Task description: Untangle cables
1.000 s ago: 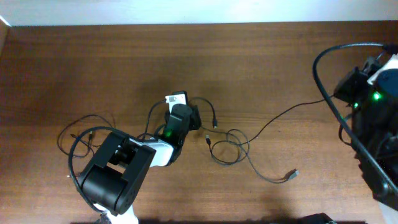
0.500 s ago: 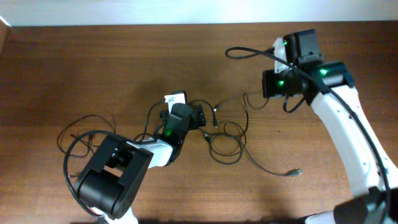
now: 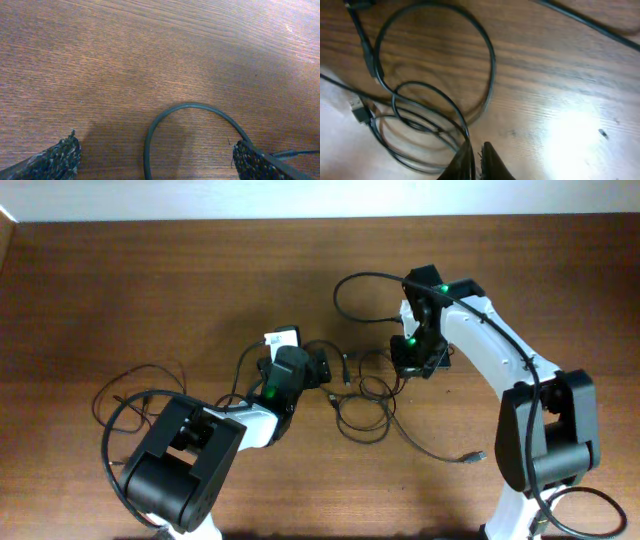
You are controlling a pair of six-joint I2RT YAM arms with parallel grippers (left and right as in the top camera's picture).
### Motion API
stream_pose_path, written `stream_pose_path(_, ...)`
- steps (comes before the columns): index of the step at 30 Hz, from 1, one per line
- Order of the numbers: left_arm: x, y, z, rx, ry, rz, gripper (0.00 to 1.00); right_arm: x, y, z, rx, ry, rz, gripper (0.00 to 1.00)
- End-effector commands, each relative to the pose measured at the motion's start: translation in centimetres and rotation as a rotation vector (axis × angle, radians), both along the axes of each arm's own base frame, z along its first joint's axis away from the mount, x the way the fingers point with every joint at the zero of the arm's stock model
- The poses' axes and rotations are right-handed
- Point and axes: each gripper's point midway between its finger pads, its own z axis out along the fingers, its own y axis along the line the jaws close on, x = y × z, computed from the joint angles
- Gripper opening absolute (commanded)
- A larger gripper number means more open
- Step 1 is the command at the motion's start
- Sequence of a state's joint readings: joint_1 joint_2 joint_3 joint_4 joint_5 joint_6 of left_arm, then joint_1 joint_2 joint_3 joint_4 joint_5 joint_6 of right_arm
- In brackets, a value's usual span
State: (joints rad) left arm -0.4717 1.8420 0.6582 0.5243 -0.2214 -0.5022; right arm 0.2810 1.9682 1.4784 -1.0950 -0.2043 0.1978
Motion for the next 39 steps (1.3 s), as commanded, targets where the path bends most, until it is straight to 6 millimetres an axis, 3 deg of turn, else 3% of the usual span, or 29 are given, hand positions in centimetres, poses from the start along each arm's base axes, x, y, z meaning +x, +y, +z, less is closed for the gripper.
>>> stream_pose_path(1,0.0,-0.1,0.9,-0.016,-0.016,0.005,0.99,-1.8,1.1,-2.2,0.025,0.033,0.040,0.11)
stream_pose_path(4,0.0,-0.1,0.9,-0.016,-0.016,0.005,0.99,-1.7,1.4,-3.0,0.046,0.020,0.040,0.21)
stream_pose_path(7,0.0,-0.1,0.9,-0.016,-0.016,0.005,0.99,-1.6,1.4,-4.0,0.050,-0.001,0.040,0.37)
stream_pose_path(9,0.0,-0.1,0.9,-0.016,-0.015,0.004,0.99,-2.0,1.4,-5.0,0.049,-0.006,0.037,0.54)
stream_pose_path(11,0.0,-0.1,0.9,-0.017,-0.016,0.005,0.99,-1.9,0.8,-6.0,0.014,-0.023,-0.006,0.58)
stream_pose_path(13,0.0,-0.1,0.9,-0.016,-0.016,0.005,0.99,-1.2,-0.5,-6.9,-0.065,-0.060,-0.079,0.49)
stream_pose_path(15,0.0,-0.1,0.9,-0.016,-0.016,0.004,0.99,-0.5,-2.2,-7.1,-0.162,-0.103,-0.129,0.04)
stream_pose_path(16,0.0,-0.1,0.9,-0.016,-0.016,0.004,0.99,0.5,-3.4,-7.0,-0.229,-0.150,-0.160,0.04)
stream_pose_path(18,0.0,-0.1,0.9,-0.017,-0.016,0.004,0.99,1.7,-3.6,-6.4,-0.237,-0.191,-0.171,0.04)
stream_pose_path(20,0.0,-0.1,0.9,-0.016,-0.015,0.004,0.99,4.4,-3.9,-2.7,-0.220,-0.246,-0.200,0.04)
stream_pose_path(21,0.0,-0.1,0.9,-0.015,-0.015,0.005,0.99,6.0,-4.1,0.2,-0.206,-0.291,-0.217,0.04)
stream_pose_path(22,0.0,0.0,0.8,-0.015,-0.013,0.004,0.99,7.8,-4.5,4.4,-0.192,-0.352,-0.234,0.04)
stream_pose_path(23,0.0,0.0,0.8,-0.014,-0.012,0.004,0.99,8.7,-4.6,7.0,-0.184,-0.391,-0.225,0.04)
stream_pose_path(25,0.0,0.0,0.8,-0.014,-0.012,0.004,0.99,10.3,-4.9,14.8,-0.168,-0.506,-0.177,0.04)
stream_pose_path(27,0.0,-0.1,0.8,-0.016,-0.012,0.003,0.99,10.4,-4.9,21.9,-0.142,-0.609,-0.165,0.04)
stream_pose_path(29,-0.1,-0.3,0.8,-0.023,-0.009,-0.007,0.99,9.8,-5.0,26.8,-0.117,-0.690,-0.177,0.04)
stream_pose_path(32,-0.1,-0.3,0.8,-0.023,-0.009,-0.007,0.84,8.2,-4.9,33.1,-0.063,-0.819,-0.154,0.04)
stream_pose_path(33,-0.1,-0.3,0.8,-0.023,-0.009,-0.008,0.75,7.5,-4.9,34.3,-0.046,-0.838,-0.153,0.04)
stream_pose_path(34,0.0,-0.3,0.9,-0.025,-0.013,-0.008,0.92,7.1,-4.8,34.5,-0.035,-0.830,-0.148,0.04)
stream_pose_path(35,0.1,-0.4,1.2,-0.030,-0.022,-0.009,0.99,6.5,-4.8,34.0,-0.037,-0.802,-0.141,0.04)
stream_pose_path(36,0.1,-0.4,1.8,-0.034,-0.030,-0.012,0.99,6.2,-4.9,33.6,-0.046,-0.780,-0.135,0.04)
stream_pose_path(38,-0.3,-1.3,4.1,-0.049,-0.054,-0.079,0.99,5.8,-4.5,33.3,-0.031,-0.762,-0.113,0.04)
stream_pose_path(39,-0.9,-2.5,6.5,-0.083,-0.078,-0.160,0.99,5.6,-3.7,33.4,0.008,-0.760,-0.070,0.04)
